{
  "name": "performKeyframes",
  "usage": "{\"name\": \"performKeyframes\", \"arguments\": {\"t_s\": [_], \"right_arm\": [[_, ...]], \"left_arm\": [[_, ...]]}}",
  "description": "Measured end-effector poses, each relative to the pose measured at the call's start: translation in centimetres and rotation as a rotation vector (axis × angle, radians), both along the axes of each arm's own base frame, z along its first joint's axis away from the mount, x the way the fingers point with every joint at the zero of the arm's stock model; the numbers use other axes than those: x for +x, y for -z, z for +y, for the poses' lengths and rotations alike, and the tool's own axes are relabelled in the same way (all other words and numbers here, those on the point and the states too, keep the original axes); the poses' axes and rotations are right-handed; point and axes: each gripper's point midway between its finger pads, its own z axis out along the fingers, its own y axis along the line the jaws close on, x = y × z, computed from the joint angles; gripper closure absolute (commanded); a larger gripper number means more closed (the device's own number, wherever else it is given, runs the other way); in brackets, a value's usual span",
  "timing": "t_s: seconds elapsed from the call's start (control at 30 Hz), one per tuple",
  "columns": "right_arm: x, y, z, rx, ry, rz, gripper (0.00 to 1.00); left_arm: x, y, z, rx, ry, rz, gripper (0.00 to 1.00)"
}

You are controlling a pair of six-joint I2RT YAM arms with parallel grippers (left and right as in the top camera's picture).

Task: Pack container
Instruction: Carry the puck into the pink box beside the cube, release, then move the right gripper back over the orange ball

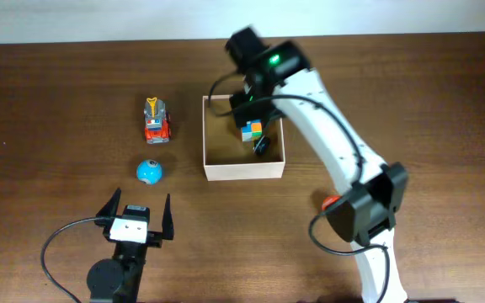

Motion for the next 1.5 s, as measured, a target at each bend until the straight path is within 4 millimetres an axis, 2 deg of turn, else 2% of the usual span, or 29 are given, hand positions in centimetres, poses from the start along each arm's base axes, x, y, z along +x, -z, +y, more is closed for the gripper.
{"name": "performKeyframes", "arguments": {"t_s": [0.13, 0.23, 0.4, 0.57, 0.7, 0.9, 1.0, 1.1, 1.2, 1.27, 1.37, 1.5], "right_arm": [[0.1, -6.3, -3.3, 0.016, 0.054, -0.102, 0.01], [0.5, -9.8, -5.4, 0.071, 0.098, -0.186, 0.01], [-0.2, -13.0, -8.1, 0.107, 0.148, -0.244, 0.01], [-3.5, -14.5, -10.0, 0.104, 0.162, -0.233, 0.01], [-8.1, -13.7, -12.5, 0.059, 0.202, -0.163, 0.01], [-14.5, -10.6, -17.8, -0.029, 0.376, -0.062, 0.01], [-17.1, -9.1, -19.3, -0.05, 0.444, -0.025, 0.01], [-19.5, -7.9, -20.1, -0.051, 0.507, 0.001, 0.01], [-20.8, -6.9, -20.4, -0.044, 0.572, 0.017, 0.01], [-20.9, -6.2, -20.3, -0.027, 0.612, 0.02, 0.01], [-19.8, -4.9, -19.6, 0.011, 0.643, 0.015, 0.01], [-18.2, -2.0, -18.7, 0.039, 0.66, 0.034, 0.01]], "left_arm": [[0.0, 0.0, 0.0, 0.0, 0.0, 0.0, 0.01], [0.0, 0.0, 0.0, 0.0, 0.0, 0.0, 0.01], [0.0, 0.0, 0.0, 0.0, 0.0, 0.0, 0.01], [0.0, 0.0, 0.0, 0.0, 0.0, 0.0, 0.01], [0.0, 0.0, 0.0, 0.0, 0.0, 0.0, 0.01], [0.0, 0.0, 0.0, 0.0, 0.0, 0.0, 0.01], [0.0, 0.0, 0.0, 0.0, 0.0, 0.0, 0.01], [0.0, 0.0, 0.0, 0.0, 0.0, 0.0, 0.01], [0.0, 0.0, 0.0, 0.0, 0.0, 0.0, 0.01], [0.0, 0.0, 0.0, 0.0, 0.0, 0.0, 0.01], [0.0, 0.0, 0.0, 0.0, 0.0, 0.0, 0.01], [0.0, 0.0, 0.0, 0.0, 0.0, 0.0, 0.01]]}}
